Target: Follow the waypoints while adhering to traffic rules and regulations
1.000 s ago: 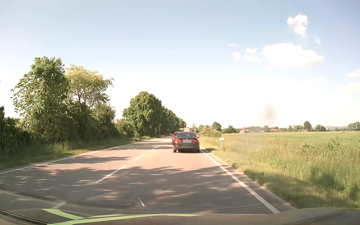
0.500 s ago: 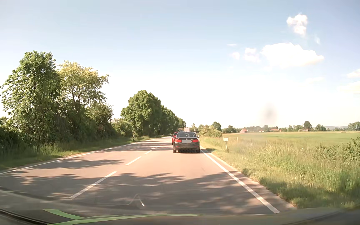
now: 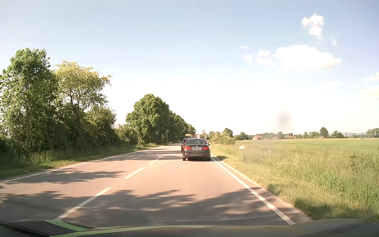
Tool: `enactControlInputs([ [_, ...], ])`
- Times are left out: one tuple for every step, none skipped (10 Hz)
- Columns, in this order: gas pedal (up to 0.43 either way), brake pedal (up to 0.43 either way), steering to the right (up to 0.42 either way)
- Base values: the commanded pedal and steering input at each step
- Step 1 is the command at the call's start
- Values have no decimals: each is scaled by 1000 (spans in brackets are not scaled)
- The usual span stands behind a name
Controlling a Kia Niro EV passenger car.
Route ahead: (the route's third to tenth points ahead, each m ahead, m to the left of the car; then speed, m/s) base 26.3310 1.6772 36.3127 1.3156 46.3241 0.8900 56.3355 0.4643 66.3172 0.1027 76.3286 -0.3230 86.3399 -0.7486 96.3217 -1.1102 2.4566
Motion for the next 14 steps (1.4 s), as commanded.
enactControlInputs([
  [0,104,1],
  [0,91,0],
  [0,79,1],
  [0,30,0],
  [0,6,0],
  [0,0,0],
  [0,0,0],
  [0,0,0],
  [0,0,0],
  [0,0,0],
  [0,0,0],
  [0,0,0],
  [0,0,0],
  [0,0,0],
])
